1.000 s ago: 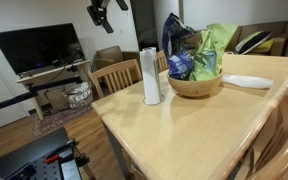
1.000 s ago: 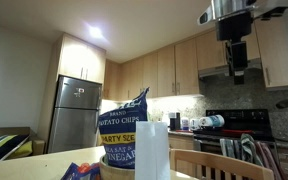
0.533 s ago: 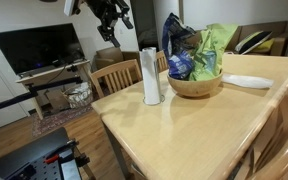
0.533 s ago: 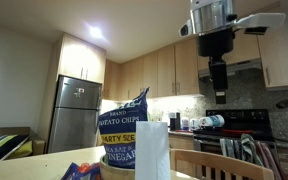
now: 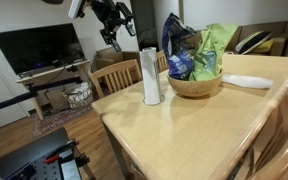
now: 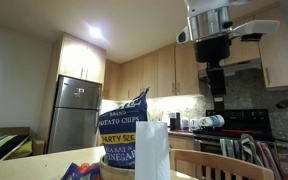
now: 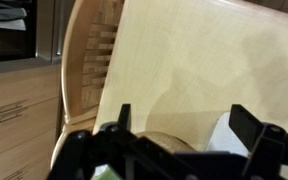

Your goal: Pull on the paper towel

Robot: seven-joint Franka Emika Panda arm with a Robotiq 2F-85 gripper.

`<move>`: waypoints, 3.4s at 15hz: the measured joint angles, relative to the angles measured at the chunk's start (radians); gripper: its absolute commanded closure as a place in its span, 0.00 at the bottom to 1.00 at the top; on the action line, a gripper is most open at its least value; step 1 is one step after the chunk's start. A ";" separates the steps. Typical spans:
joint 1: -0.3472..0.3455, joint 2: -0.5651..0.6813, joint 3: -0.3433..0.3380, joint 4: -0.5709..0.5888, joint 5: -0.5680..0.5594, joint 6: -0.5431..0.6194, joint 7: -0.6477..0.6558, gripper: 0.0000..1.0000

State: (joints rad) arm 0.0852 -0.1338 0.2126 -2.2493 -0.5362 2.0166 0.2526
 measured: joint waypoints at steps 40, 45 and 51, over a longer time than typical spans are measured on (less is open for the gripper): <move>0.033 0.161 -0.034 0.055 -0.486 0.424 1.195 0.00; 0.033 0.169 -0.038 0.057 -0.580 0.335 1.265 0.00; 0.045 0.204 -0.038 0.058 -0.582 0.267 1.264 0.00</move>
State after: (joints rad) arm 0.1299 0.0701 0.1750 -2.1912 -1.1183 2.2836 1.5170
